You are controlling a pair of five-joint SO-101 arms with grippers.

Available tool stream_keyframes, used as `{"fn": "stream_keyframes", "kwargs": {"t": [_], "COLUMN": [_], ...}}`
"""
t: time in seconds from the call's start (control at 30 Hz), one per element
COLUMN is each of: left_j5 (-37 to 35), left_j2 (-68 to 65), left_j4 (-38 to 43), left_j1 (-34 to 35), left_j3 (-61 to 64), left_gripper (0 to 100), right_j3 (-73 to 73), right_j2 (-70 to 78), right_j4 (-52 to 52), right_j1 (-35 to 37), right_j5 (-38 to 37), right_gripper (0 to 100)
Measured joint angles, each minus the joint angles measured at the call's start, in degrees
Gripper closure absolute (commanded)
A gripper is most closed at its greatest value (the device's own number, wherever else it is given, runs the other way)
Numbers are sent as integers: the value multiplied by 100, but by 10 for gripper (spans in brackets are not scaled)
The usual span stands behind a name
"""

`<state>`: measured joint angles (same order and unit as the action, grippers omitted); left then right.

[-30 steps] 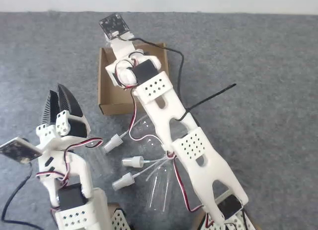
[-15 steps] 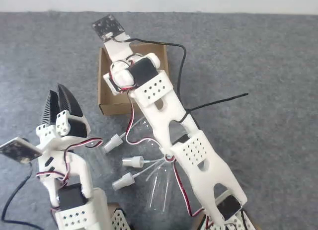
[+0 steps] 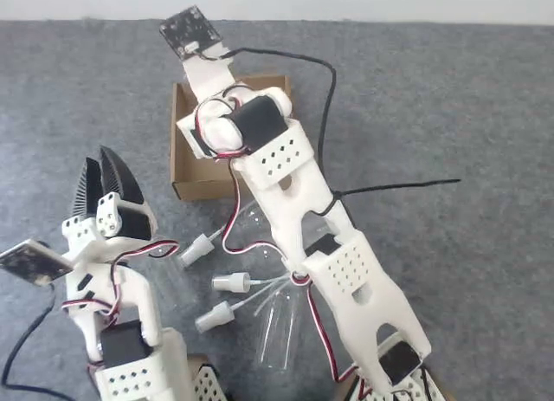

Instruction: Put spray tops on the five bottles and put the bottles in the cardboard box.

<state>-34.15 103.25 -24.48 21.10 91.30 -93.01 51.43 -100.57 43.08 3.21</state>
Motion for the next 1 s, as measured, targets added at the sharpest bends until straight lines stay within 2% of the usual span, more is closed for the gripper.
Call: {"fn": "stream_keyframes", "kwargs": {"t": [0.4,0.87,1.0], "left_j5": [0,0,0], "left_j2": [0,0,0], "left_j4": [0,0,0], "left_j1": [0,0,0], "left_j3": [0,0,0], "left_gripper": [913,913,913], "right_j3": [167,4905,5811], "right_j2": [-844,-4053,-4712], "right_j4": [-9,-9,-9], "right_j1": [0,0,9], "right_j5": [-273,-255,123], "right_gripper": [812,811,811]}}
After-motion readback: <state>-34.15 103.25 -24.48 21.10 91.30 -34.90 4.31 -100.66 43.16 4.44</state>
